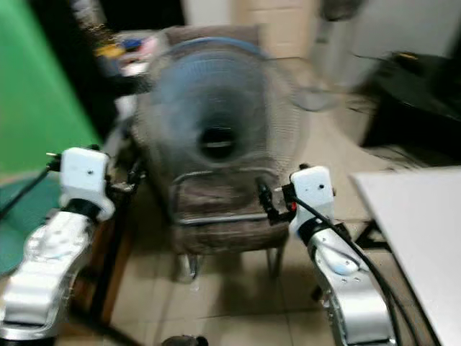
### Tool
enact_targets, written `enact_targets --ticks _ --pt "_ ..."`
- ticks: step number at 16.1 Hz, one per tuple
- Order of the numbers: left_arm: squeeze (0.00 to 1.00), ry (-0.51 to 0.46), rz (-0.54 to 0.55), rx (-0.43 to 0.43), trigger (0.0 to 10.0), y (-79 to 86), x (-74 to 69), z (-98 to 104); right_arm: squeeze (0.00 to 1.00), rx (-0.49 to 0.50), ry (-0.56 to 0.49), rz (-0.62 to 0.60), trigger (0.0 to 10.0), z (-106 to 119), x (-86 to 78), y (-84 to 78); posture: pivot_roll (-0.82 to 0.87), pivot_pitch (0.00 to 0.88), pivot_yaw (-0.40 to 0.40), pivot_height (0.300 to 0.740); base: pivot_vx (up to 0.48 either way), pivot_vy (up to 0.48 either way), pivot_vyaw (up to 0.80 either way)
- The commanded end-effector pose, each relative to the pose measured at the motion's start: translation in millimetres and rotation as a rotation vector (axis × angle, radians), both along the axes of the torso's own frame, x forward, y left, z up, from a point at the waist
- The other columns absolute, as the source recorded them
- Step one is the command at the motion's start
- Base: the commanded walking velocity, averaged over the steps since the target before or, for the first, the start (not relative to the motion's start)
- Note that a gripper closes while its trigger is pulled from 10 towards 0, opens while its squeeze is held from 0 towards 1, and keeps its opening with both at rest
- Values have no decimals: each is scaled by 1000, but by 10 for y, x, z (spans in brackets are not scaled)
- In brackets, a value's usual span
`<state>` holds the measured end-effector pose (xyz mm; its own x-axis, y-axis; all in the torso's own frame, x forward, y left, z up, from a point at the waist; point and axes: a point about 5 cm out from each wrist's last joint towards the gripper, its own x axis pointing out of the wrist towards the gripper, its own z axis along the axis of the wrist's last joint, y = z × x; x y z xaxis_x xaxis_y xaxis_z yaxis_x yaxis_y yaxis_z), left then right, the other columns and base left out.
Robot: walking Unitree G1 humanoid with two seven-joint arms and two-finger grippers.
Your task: Setting the table
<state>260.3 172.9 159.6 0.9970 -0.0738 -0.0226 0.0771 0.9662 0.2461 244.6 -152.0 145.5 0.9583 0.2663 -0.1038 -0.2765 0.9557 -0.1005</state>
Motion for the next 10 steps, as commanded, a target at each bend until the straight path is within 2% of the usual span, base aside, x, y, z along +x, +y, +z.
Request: enact_targets --ticks 1,3,8,10 --pt "0 22 -14 -12 10000 5 -58 -37 1000 25 -9 17 10000 18 3 -3 131 0 46 740 0 0 800" --pt "0 28 -2 -3 10000 -4 -121 -41 1000 58 -17 52 10000 56 42 34 153 0 38 740 0 0 800" --pt "0 57 -16 -47 10000 -15 -180 -57 1000 59 5 119 10000 42 42 132 160 0 17 740 0 0 800" --pt "0 52 -34 -30 10000 -38 -192 -62 1000 56 11 130 10000 25 39 152 164 0 9 740 0 0 800"
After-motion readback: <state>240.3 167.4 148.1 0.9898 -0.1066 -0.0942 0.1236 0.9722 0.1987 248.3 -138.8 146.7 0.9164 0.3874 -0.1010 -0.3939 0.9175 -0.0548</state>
